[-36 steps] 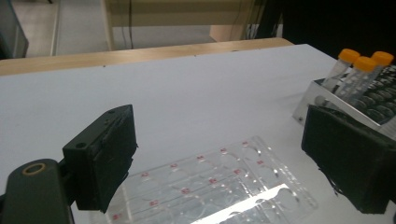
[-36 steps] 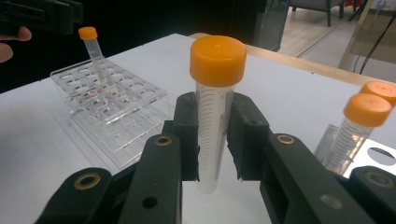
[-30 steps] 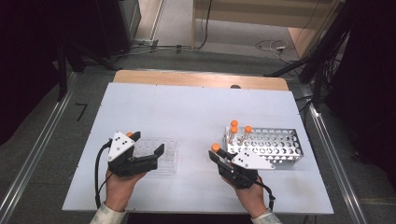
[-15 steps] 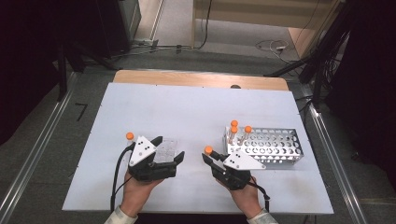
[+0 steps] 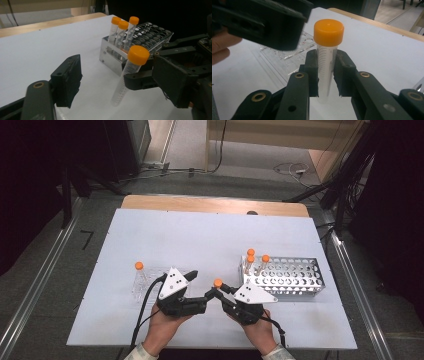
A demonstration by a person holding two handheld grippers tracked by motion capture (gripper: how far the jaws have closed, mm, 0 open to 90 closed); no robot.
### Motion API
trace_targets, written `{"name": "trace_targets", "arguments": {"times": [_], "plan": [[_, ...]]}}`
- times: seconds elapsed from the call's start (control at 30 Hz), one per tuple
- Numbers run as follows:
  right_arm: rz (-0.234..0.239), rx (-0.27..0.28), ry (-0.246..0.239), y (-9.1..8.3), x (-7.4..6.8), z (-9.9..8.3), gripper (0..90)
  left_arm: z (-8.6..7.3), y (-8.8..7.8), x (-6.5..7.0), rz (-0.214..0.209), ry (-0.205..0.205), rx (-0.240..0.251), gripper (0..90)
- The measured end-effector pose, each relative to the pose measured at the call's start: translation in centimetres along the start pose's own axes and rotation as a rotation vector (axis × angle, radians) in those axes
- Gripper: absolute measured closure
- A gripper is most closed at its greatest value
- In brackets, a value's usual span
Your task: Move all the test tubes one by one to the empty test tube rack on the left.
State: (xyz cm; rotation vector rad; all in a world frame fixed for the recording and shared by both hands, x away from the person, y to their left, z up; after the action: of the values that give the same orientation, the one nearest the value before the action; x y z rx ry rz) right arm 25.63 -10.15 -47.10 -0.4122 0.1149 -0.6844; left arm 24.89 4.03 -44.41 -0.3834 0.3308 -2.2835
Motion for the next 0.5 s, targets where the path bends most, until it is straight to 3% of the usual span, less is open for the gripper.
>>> {"name": "trace_targets", "arguments": {"times": [0.17,0.37,0.5], "plan": [[0.006,-0.010,-0.024,0.1,-0.4,-0.3,72.2,0.0,0.9,1.0,-0.052,0.017,-0.002,41.6],[0.010,-0.005,-0.020,0.0,-0.5,-0.2,72.2,0.2,1.5,1.6,-0.055,0.039,0.009,66.5],[0.011,-0.006,-0.015,-0.1,-0.3,-0.2,72.2,0.2,1.7,1.5,-0.053,0.037,0.008,69.4]]}}
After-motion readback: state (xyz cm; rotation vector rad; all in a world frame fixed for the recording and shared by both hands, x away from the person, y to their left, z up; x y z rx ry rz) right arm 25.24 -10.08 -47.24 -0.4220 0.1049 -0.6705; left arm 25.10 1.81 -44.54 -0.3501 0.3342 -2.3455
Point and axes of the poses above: each handheld gripper's, and its own axes: y roughly forward along the jaws, z roughly out of its top, x roughly to its right, the point moved 5 cm from there along y, roughly forward along the jaws, and after that the axes turned 1 degree about -y, right-handed, at the moved point
